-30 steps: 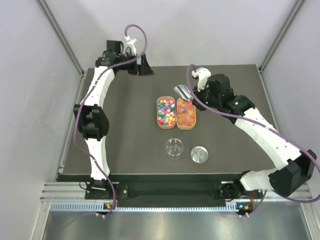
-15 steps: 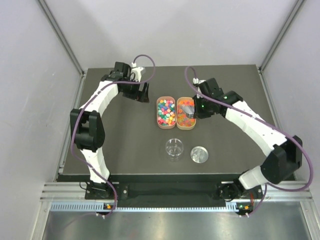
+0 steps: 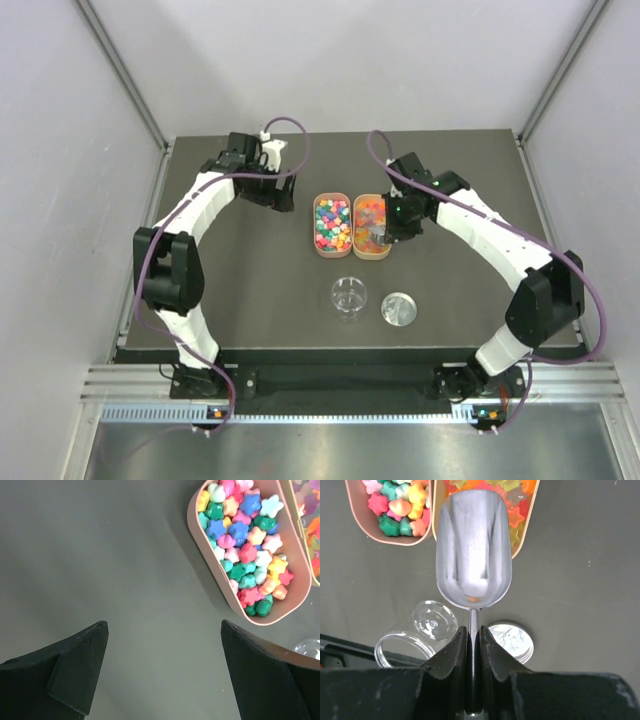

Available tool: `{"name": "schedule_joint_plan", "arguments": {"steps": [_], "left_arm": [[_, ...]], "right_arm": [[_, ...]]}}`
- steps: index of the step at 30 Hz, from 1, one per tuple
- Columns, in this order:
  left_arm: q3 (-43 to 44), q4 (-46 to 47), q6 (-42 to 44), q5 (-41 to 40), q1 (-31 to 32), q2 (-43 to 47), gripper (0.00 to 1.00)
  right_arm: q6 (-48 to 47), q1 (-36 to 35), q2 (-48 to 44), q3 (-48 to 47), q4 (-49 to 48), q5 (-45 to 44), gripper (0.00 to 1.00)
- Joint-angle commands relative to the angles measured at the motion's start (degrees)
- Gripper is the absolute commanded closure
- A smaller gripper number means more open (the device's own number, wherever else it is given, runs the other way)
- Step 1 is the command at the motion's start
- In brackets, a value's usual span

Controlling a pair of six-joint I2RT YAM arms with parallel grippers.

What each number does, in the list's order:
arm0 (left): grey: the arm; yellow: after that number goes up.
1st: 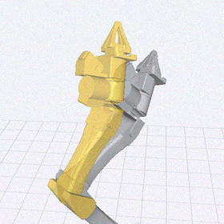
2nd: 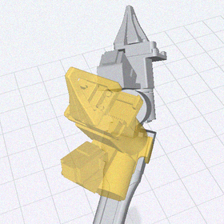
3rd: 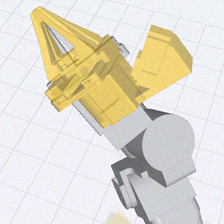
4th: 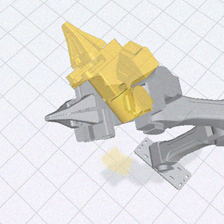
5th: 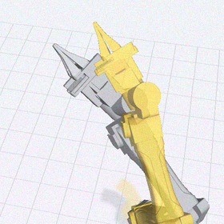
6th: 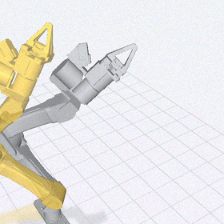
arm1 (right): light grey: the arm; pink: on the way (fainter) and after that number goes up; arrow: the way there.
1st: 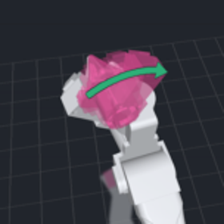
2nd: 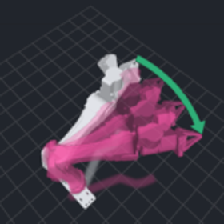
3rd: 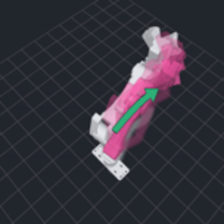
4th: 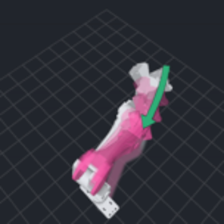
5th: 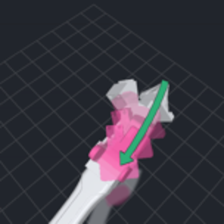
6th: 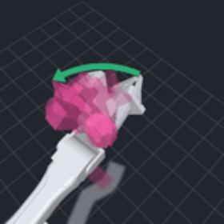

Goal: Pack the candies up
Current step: Scoop the fake candies from the storage box.

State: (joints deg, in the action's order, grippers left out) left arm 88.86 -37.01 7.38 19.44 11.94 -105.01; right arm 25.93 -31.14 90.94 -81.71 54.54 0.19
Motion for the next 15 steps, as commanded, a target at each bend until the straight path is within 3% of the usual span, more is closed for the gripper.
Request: {"name": "schedule_joint_plan", "arguments": {"steps": [1, 5, 10, 15], "left_arm": [[-3.25, 4.23, -1.31, -2.74, 1.59, 4.99, 0.02], [-6.41, 5.02, -2.45, -2.65, 2.73, 7.45, 0.02], [-8.7, 5.46, -2.28, -3.36, 3.96, 11.31, 0.02], [-10.37, 5.46, -2.54, -4.06, 4.23, 12.73, 0.02]], "right_arm": [[3.15, -2.08, -0.06, -3.8, 1.62, 1.31, 1.0], [4.47, -5.24, -0.41, -3.8, 2.41, 0.17, 1.0], [7.81, -5.69, -0.76, -2.75, 4.87, -7.46, 1.0], [8.61, -5.6, -0.59, -1.44, 4.43, -6.26, 1.0]]}}
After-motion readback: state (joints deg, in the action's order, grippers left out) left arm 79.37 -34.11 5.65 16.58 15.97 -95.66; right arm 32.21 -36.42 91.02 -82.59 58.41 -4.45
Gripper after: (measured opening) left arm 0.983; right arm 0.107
